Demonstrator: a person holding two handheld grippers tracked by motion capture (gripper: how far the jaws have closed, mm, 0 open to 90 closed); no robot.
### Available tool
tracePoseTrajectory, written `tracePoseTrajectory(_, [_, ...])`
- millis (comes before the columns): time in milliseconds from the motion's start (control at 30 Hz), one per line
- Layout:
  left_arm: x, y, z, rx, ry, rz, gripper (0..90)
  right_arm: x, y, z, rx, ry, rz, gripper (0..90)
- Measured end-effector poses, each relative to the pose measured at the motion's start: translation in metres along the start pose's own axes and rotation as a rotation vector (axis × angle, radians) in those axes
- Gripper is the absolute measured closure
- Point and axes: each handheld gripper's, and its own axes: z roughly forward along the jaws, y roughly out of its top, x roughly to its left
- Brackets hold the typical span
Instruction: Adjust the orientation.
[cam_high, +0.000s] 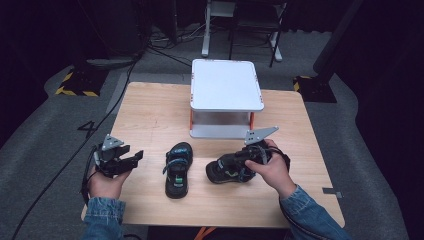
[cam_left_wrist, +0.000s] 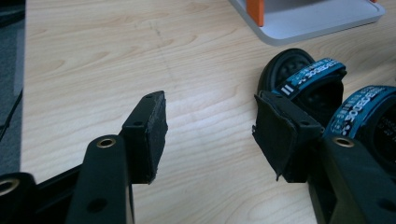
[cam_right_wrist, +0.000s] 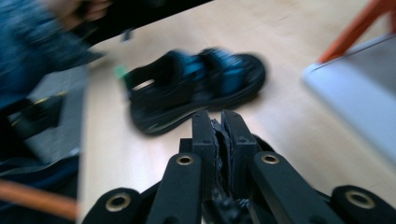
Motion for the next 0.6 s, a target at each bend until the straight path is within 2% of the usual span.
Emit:
tracePoseTrajectory(167, [-0.006,0.01,0.014,0.006,-0.025,0.027,44.1,0.017,-0.011,-0.011,0.077,0.127,-0.025,85.0])
tracePoseTrajectory(233, [-0.008,0.014,0.018,0.009,-0.033,0.036,44.2,0.02,-0.019,-0.011,0.128,0.197,-0.013,85.0])
tracePoseTrajectory(300, [-0.01,0.018,0.021,0.006,-0.04,0.051,44.2,0.022,-0.025,-0.011,0.181,0.224,-0.006,85.0])
tracePoseTrajectory(367, [-0.012,0.021,0.025,0.005,-0.044,0.051,44.2,0.024,-0.031,-0.008,0.219,0.233,-0.002,84.8])
tracePoseTrajectory(500, [-0.013,0.023,0.029,0.008,-0.055,0.06,44.2,0.028,-0.032,-0.007,0.219,0.211,0.007,80.8])
tracePoseTrajectory(533, [-0.013,0.023,0.031,0.01,-0.055,0.06,44.2,0.029,-0.032,-0.007,0.213,0.202,0.003,75.8])
tracePoseTrajectory(567, [-0.013,0.023,0.031,0.012,-0.057,0.058,44.2,0.029,-0.031,-0.009,0.187,0.181,-0.009,62.0])
tracePoseTrajectory(600, [-0.013,0.023,0.031,0.012,-0.056,0.058,44.3,0.028,-0.03,-0.012,0.124,0.144,-0.005,51.3])
